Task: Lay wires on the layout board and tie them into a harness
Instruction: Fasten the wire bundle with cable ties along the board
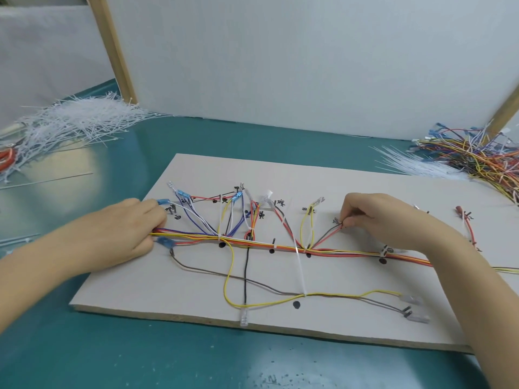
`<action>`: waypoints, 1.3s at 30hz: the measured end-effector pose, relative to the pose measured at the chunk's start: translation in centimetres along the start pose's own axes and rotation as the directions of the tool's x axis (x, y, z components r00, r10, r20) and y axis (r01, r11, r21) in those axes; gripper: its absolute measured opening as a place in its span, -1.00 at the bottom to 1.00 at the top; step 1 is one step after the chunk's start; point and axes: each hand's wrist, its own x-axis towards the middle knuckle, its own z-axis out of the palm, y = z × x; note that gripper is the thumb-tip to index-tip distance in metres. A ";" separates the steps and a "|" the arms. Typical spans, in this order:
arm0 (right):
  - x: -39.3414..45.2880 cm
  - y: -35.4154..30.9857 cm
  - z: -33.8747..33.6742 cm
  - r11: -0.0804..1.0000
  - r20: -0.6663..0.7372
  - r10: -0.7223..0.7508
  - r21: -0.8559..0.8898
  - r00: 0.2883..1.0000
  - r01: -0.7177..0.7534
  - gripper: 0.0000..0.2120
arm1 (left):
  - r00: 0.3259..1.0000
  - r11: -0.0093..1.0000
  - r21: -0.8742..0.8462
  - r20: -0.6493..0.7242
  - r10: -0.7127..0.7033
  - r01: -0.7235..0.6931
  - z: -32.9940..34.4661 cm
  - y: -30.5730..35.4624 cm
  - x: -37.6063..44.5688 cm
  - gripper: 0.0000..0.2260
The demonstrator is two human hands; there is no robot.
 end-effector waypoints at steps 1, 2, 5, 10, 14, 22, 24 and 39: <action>0.0 0.0 -0.1 1.000 -0.003 0.004 0.019 1.000 -0.004 -0.77 | 0.999 1.000 0.020 0.032 0.010 -0.010 -0.1 -0.1 0.2 -0.60; -0.1 0.0 -0.1 0.999 0.001 0.011 0.040 1.000 -0.011 -0.79 | 0.997 0.999 0.046 0.069 0.014 -0.017 -0.2 -0.2 0.3 -0.58; -0.1 -0.2 0.0 0.999 0.076 0.035 0.017 0.996 -0.037 -0.89 | 0.989 0.967 0.234 0.135 0.066 -0.096 -0.1 -0.4 1.0 -0.75; 0.2 -0.4 0.4 0.999 0.086 0.026 -0.040 0.996 -0.023 -0.78 | 0.977 0.976 0.209 0.213 0.019 -0.065 -2.2 0.1 1.6 -0.90; -0.5 -1.3 -0.4 0.935 0.008 -0.062 0.350 0.998 0.056 -0.75 | 0.998 0.999 -0.008 -0.044 0.040 -0.040 -4.9 0.0 1.7 -0.91; 1.5 -4.0 -0.8 0.995 -0.359 0.017 0.095 0.933 0.019 -0.87 | 0.987 0.986 -0.100 0.082 0.138 -0.130 -7.4 4.3 3.2 -0.67; 3.0 -5.7 0.2 0.999 -0.280 0.012 0.040 0.960 -0.001 -0.82 | 0.978 0.989 -0.112 0.172 0.120 -0.101 -5.8 5.8 3.7 -0.80; 4.7 -7.2 1.5 0.936 -0.373 0.044 0.340 0.927 0.092 -0.93 | 0.934 0.922 -0.255 -0.283 0.218 -0.292 -6.1 6.2 3.8 -0.93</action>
